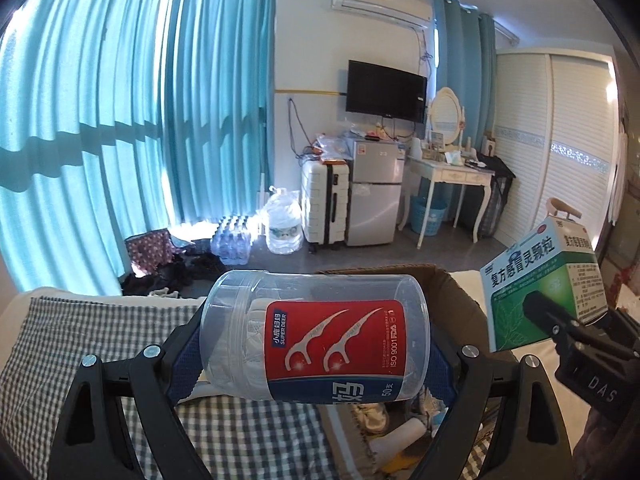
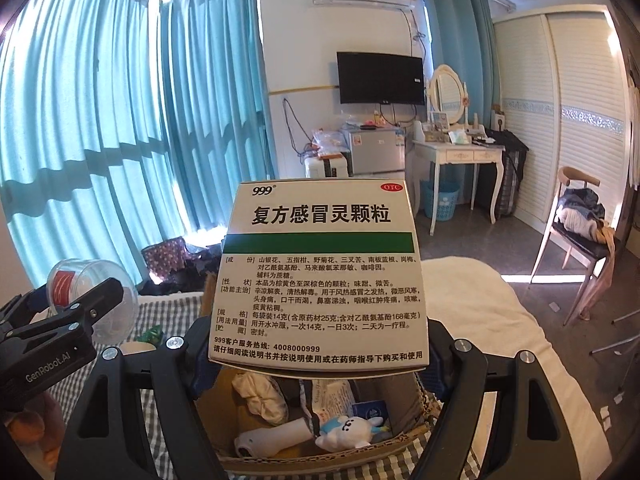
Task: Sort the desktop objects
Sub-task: 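Carry the medicine box and floss container over the cardboard box with both grippers, then open the right gripper to drop the medicine box while the left drops the floss container, then move both grippers back over the remaining items on the bed, then grasp the beige masking tape roll with the right gripper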
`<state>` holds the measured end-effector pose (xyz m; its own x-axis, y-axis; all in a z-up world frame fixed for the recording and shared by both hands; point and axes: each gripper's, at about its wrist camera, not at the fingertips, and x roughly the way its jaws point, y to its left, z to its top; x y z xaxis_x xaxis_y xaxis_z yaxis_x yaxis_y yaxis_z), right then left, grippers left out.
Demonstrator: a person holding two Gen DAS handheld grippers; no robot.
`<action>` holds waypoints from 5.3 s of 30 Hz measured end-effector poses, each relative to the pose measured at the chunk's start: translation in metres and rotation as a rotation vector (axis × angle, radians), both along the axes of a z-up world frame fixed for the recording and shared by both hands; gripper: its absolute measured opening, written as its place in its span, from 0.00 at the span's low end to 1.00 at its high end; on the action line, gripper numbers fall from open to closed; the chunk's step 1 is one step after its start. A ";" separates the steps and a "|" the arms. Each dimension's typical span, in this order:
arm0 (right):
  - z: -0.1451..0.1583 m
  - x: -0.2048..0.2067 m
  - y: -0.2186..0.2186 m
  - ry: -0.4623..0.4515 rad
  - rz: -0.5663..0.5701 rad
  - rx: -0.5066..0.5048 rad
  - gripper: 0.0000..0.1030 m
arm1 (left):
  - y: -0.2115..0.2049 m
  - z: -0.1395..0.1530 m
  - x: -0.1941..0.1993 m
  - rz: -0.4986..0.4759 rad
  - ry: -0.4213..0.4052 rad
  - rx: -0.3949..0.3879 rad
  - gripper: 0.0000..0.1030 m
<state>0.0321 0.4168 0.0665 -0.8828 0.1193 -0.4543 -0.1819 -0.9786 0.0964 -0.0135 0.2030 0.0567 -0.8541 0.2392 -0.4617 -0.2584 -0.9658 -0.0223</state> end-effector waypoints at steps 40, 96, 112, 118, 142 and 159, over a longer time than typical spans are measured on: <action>-0.116 -0.063 0.009 -0.449 0.062 -0.017 0.77 | 0.089 -0.068 -0.080 -0.127 -0.221 -0.068 0.88; -0.010 -0.035 -0.137 0.029 0.180 0.001 1.00 | -0.188 0.018 -0.018 0.279 0.055 -0.065 1.00; -0.056 -0.082 -0.170 -0.091 0.298 -0.066 1.00 | -0.227 -0.092 -0.071 0.234 -0.131 -0.108 1.00; -0.077 -0.105 -0.203 -0.162 0.364 -0.015 1.00 | -0.258 -0.107 -0.081 0.308 -0.187 -0.142 1.00; -0.187 -0.193 -0.295 -0.460 0.486 0.072 1.00 | -0.286 -0.160 -0.114 0.275 -0.370 -0.161 1.00; -0.217 -0.222 -0.288 -0.557 0.507 -0.011 0.80 | -0.266 -0.202 -0.136 0.169 -0.459 -0.109 1.00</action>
